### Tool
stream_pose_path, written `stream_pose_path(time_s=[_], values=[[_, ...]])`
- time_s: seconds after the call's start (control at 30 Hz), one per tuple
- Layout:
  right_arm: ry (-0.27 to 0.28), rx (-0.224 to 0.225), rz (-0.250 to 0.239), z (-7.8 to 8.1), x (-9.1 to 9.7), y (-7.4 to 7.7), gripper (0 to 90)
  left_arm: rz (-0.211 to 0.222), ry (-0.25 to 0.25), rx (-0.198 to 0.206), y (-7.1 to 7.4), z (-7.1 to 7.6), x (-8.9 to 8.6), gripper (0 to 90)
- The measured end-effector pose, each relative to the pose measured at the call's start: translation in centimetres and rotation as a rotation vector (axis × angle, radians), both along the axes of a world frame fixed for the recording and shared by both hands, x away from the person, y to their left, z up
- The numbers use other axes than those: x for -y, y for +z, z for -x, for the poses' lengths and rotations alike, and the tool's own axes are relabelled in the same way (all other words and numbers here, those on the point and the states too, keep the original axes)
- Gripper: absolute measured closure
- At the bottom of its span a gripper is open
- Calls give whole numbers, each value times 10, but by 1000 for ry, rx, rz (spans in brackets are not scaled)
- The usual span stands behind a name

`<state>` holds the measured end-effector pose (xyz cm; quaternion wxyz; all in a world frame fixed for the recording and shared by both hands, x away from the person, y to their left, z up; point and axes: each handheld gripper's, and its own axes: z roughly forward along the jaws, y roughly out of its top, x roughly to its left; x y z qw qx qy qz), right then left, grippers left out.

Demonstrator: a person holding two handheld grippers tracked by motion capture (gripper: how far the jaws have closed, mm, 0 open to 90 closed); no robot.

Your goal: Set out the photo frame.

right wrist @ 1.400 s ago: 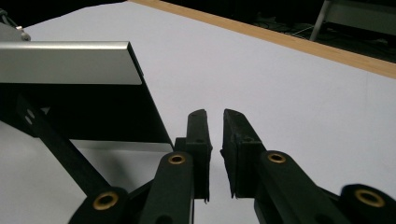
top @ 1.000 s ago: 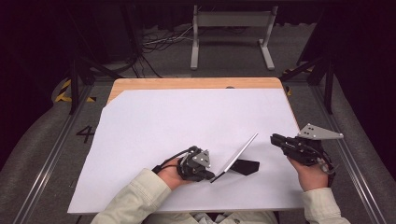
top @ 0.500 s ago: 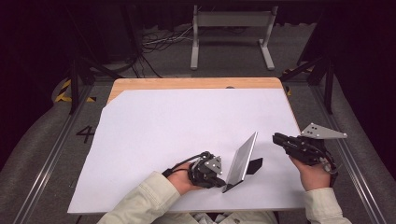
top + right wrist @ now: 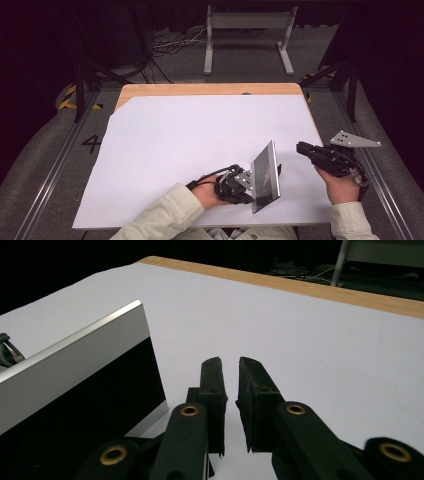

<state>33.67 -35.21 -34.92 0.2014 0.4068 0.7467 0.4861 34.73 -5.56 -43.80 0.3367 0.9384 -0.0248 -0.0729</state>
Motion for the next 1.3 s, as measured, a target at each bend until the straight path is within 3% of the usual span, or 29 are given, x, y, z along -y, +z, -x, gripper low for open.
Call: stream_pose_path(time_s=[0.17, 0.67, 0.97, 1.3], values=[[-5, -14, -26, 3, 5, 1, 811, -15, -5, 12, 0, 0, 10, 900], [-16, -40, -43, 5, 13, 2, 748, 20, 2, -6, -2, 3, 32, 900], [32, -67, -40, 3, 8, 11, 663, 56, 62, -25, 7, -7, 9, 879], [57, -79, -26, 4, 3, 18, 633, 75, 113, -10, 14, -14, -16, 864]])
